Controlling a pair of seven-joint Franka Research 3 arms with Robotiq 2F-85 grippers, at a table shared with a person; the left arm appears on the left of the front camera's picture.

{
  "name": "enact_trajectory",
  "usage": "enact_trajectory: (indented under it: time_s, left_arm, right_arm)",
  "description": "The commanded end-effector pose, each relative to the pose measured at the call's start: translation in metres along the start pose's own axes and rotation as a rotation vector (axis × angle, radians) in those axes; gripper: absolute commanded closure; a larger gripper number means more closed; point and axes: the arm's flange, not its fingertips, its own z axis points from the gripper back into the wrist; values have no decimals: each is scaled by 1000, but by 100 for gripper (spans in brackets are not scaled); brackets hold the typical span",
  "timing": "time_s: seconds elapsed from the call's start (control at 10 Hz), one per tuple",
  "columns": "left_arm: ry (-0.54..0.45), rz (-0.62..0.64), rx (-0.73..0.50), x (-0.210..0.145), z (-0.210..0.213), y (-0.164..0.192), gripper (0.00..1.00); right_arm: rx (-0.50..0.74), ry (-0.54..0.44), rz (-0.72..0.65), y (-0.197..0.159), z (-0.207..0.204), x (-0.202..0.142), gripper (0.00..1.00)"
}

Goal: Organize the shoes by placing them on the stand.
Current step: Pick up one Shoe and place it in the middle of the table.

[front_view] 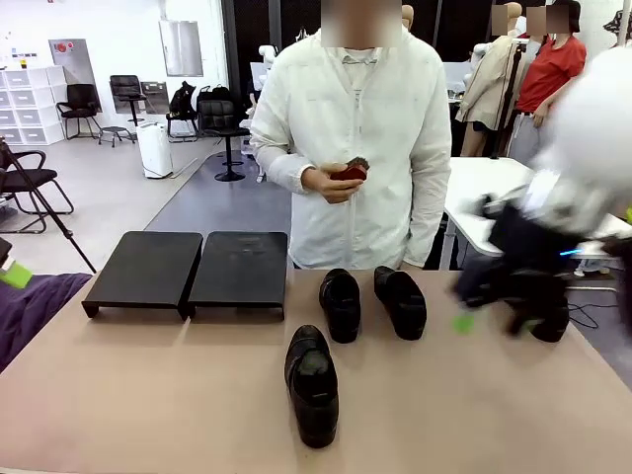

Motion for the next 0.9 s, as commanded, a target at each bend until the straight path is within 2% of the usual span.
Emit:
enact_trajectory:
  time_s: [0.0,0.2,0.4,0.5,0.6,0.8]
  left_arm:
    - [1,-4,-10,-1,1,0,0]
    - [1,-4,-10,-1,1,0,0]
    - [1,-4,-10,-1,1,0,0]
    - [1,-4,-10,-1,1,0,0]
    - [1,-4,-10,-1,1,0,0]
    - [1,-4,-10,-1,1,0,0]
  right_arm:
    - [100,-57,-86,-70,63,-21,0]
    - [191,-214,-197,-127,97,-66,0]
    - [396,-470,-261,-168,108,-104,0]
    - [408,-481,-259,-173,102,-104,0]
    - [307,-336,-292,-166,122,-104,0]
    - [307,-336,-292,-166,122,-104,0]
